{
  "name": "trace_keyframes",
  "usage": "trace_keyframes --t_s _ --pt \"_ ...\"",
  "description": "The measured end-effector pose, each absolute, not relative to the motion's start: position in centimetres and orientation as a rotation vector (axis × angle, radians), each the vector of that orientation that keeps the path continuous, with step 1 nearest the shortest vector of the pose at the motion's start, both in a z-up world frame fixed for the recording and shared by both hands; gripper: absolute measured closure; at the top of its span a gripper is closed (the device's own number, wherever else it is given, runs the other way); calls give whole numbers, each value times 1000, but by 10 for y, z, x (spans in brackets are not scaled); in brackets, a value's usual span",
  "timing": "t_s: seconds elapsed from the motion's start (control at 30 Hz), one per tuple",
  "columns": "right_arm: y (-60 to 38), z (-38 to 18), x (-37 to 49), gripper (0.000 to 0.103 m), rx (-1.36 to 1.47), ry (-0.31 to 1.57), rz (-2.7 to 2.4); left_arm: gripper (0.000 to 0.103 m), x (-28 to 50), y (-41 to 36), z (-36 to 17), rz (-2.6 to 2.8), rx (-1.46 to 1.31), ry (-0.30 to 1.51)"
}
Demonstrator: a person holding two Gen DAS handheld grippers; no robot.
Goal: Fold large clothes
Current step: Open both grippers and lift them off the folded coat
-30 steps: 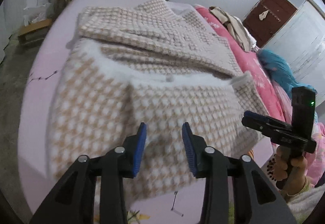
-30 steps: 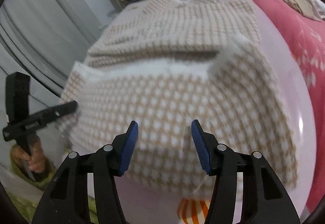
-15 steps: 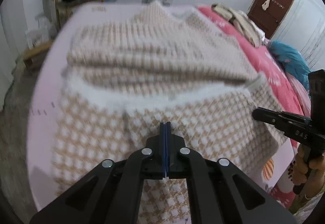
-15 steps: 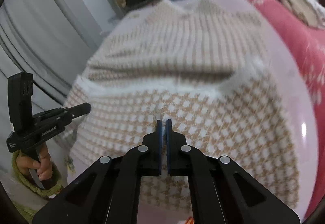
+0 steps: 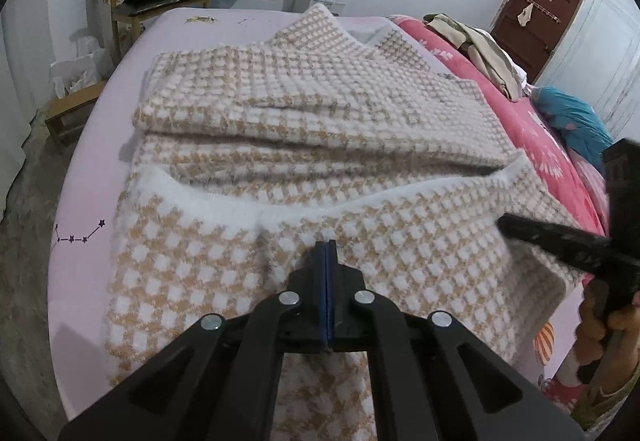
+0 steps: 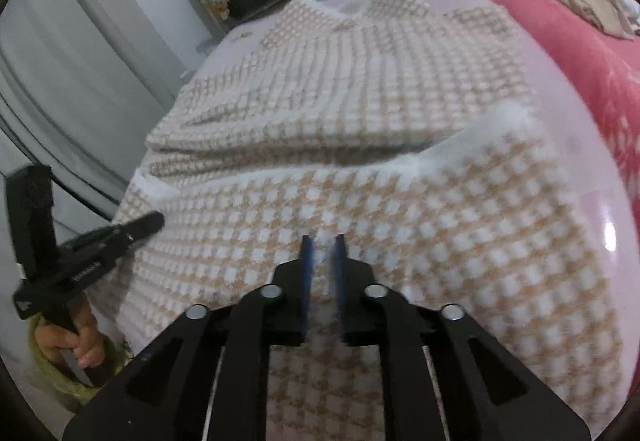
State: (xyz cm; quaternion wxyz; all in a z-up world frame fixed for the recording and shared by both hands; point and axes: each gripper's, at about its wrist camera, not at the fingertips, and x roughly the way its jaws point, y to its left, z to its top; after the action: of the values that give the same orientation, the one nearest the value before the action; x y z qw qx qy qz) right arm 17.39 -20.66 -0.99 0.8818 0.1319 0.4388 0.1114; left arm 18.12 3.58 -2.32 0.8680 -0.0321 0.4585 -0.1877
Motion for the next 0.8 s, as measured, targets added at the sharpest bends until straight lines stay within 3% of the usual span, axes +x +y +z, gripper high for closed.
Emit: trace_keyframes --t_s 0.1,0.5,0.57,0.63,0.67,0.7,0.8 --pt "-229 12 162 68 254 823 147 103 182 36 -25 -387 -62 962" --pt "-283 7 176 64 215 828 -86 102 184 42 -14 -400 -80 941" --pt "-278 7 177 56 199 826 -91 93 182 52 -3 -381 -89 903" --pt "-279 5 177 54 190 825 -91 63 184 64 3 -315 -79 881" --pt "-279 4 179 53 189 830 -88 54 186 71 4 -274 -75 874" --pt "-280 2 181 52 186 837 -86 49 189 77 3 -231 -71 872" --pt "-280 -3 188 52 178 852 -77 49 200 87 -3 -175 -44 904"
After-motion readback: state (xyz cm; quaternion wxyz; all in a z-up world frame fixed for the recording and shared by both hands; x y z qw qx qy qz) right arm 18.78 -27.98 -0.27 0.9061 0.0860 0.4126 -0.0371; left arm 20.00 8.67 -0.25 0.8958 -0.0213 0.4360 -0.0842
